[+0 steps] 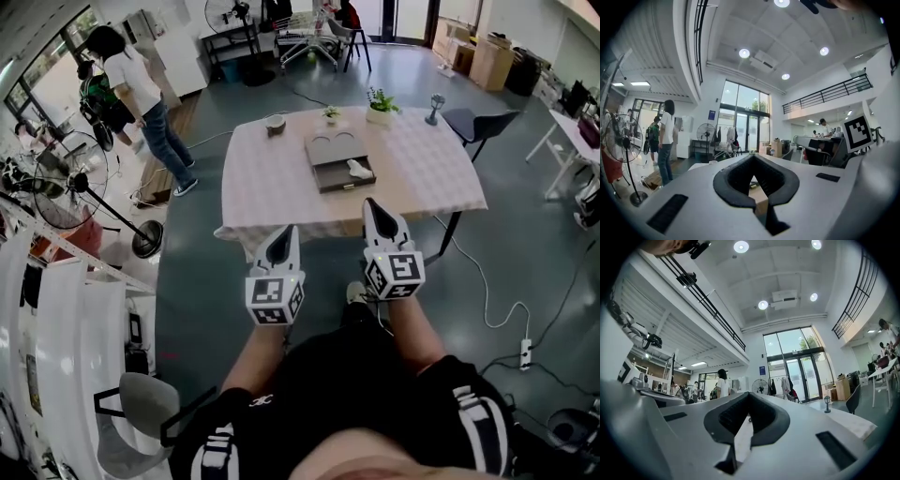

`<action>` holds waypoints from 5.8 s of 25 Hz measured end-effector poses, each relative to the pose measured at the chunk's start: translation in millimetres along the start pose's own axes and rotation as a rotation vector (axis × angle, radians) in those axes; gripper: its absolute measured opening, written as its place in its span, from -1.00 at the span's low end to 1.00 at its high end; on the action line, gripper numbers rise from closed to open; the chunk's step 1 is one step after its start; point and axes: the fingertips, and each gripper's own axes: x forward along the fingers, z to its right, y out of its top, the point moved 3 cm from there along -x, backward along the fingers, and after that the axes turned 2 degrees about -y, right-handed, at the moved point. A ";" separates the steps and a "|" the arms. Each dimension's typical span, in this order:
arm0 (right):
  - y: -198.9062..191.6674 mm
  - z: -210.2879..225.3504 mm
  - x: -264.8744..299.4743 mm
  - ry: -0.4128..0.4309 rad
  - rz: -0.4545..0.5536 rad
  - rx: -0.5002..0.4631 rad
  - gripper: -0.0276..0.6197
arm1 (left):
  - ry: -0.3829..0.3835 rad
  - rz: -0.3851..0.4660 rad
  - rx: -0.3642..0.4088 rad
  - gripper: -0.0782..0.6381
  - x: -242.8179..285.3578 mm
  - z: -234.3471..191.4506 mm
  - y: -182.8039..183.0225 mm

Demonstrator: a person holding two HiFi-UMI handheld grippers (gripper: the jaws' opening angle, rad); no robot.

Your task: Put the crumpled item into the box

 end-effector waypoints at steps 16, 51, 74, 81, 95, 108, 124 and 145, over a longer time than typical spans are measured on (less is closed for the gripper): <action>-22.1 149.6 213.5 0.111 -0.082 0.023 -0.91 | 0.080 -0.036 0.000 -0.79 255.0 -37.0 36.9; -178.1 163.8 347.8 0.226 -0.528 -0.104 -0.20 | 0.085 -0.073 -0.039 -0.79 363.0 -117.1 34.4; -344.4 190.7 339.0 0.197 -0.995 -0.272 -0.20 | 0.107 -0.100 -0.041 -0.79 384.2 -147.8 24.4; -375.6 196.1 355.1 0.194 -1.144 -0.369 -0.20 | 0.116 -0.092 -0.037 -0.79 385.0 -152.6 26.9; -391.3 202.2 360.2 0.155 -1.240 -0.457 -0.44 | 0.142 -0.084 -0.044 -0.79 366.8 -162.9 25.6; -330.6 198.7 352.9 0.145 -1.050 -0.350 -0.79 | 0.110 -0.078 -0.044 -0.79 370.6 -151.7 26.2; -74.4 184.3 380.1 0.096 -0.258 -0.013 -0.79 | 0.088 -0.053 -0.038 -0.79 370.0 -139.4 36.7; -11.1 167.4 350.9 0.091 -0.054 -0.008 -0.79 | 0.088 -0.014 -0.026 -0.79 357.5 -136.1 49.0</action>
